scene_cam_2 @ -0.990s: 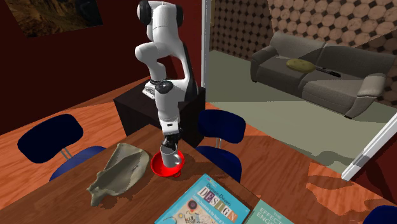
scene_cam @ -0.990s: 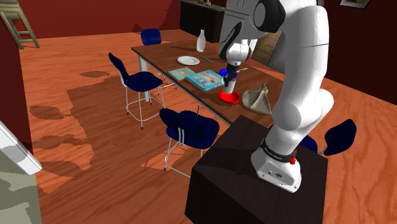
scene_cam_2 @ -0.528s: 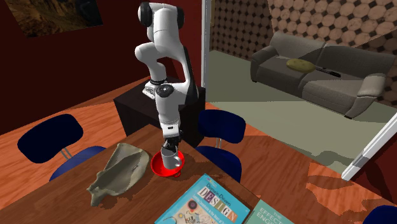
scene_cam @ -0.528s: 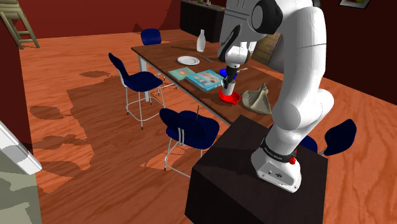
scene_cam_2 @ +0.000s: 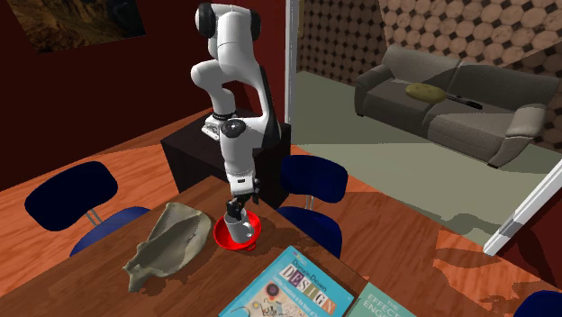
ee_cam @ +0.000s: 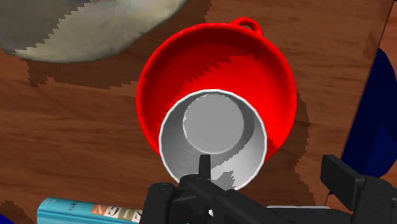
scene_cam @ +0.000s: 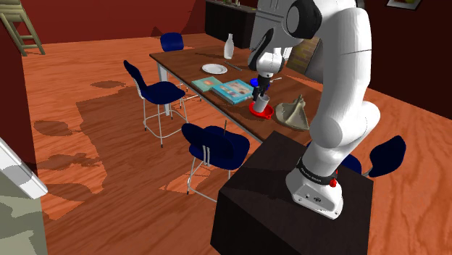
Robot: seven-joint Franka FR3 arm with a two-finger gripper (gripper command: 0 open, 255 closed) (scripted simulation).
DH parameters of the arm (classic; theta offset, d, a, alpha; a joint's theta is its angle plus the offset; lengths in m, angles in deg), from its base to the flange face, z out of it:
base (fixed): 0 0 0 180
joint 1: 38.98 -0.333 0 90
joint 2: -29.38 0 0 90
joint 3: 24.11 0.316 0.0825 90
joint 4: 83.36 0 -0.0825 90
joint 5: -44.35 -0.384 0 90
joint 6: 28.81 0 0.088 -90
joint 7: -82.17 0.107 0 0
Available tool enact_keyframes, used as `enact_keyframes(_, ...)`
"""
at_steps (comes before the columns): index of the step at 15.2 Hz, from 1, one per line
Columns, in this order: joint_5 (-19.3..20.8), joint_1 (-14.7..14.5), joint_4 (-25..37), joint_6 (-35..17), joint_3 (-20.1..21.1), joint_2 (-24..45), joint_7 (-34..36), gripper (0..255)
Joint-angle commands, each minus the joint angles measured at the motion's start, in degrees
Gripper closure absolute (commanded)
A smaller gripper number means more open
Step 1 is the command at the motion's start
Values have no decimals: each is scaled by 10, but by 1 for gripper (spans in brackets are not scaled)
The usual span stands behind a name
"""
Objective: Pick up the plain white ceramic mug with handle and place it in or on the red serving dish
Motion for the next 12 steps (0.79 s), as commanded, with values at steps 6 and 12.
enact_keyframes(6,34,-18,-4,50,-25,-57,22,0)
enact_keyframes(12,34,-18,-4,50,-25,-57,22,0)
